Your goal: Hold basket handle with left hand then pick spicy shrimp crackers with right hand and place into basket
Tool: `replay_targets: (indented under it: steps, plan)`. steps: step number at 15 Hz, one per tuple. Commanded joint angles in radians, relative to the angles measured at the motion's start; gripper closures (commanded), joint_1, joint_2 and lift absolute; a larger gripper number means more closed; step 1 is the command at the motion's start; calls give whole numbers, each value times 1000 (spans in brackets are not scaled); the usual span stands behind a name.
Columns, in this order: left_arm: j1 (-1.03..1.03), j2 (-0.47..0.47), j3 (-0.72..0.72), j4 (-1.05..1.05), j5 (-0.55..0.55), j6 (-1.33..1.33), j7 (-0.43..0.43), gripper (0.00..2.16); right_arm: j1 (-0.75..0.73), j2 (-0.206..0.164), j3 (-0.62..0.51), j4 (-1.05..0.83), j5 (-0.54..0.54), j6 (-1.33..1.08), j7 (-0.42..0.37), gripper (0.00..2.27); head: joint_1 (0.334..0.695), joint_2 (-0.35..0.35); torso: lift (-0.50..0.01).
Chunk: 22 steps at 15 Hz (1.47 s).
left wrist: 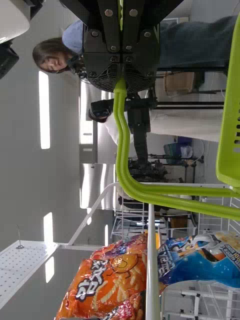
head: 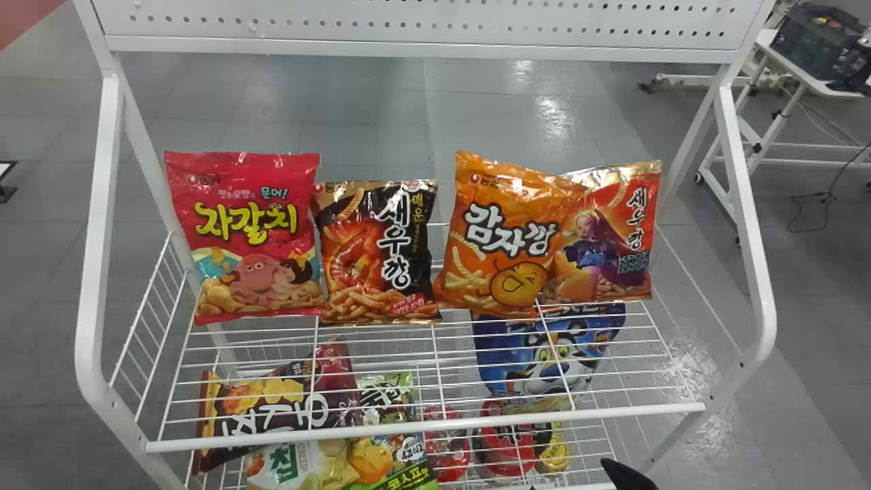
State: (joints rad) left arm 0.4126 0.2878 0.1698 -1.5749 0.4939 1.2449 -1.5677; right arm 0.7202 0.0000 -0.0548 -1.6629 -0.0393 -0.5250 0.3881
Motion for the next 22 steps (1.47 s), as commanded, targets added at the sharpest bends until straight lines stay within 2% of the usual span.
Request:
replay_targets:
  steps: [1, 5, 10, 11, 15, 22]
  plan:
    - [0, 1, -1, -2, 0, 0, -13, 2135, -2, 1, 19, -46, 1, 52, 0, 73, 695, -77, -10]
    - [2, 7, -3, -8, 5, 3, -13, 2135, -56, 1, 58, -136, 10, 239, 0, 76, 695, -37, -10]
    - [14, 13, -3, -20, 12, 3, -13, 2135, -182, 1, 142, -224, 32, 552, -11, 87, 695, 49, -10]
    - [14, 13, -3, -20, 12, 3, -13, 2135, -206, 1, 161, -236, 41, 595, -20, 87, 695, 82, -10]
    - [15, 14, -3, -24, 12, 3, -13, 2135, -338, 1, 236, -248, 56, 754, -71, 83, 695, 139, -10]
    - [14, 19, 4, -28, 14, 0, -13, 2135, -558, 1, 358, -175, 87, 853, -173, 70, 695, 222, -10]
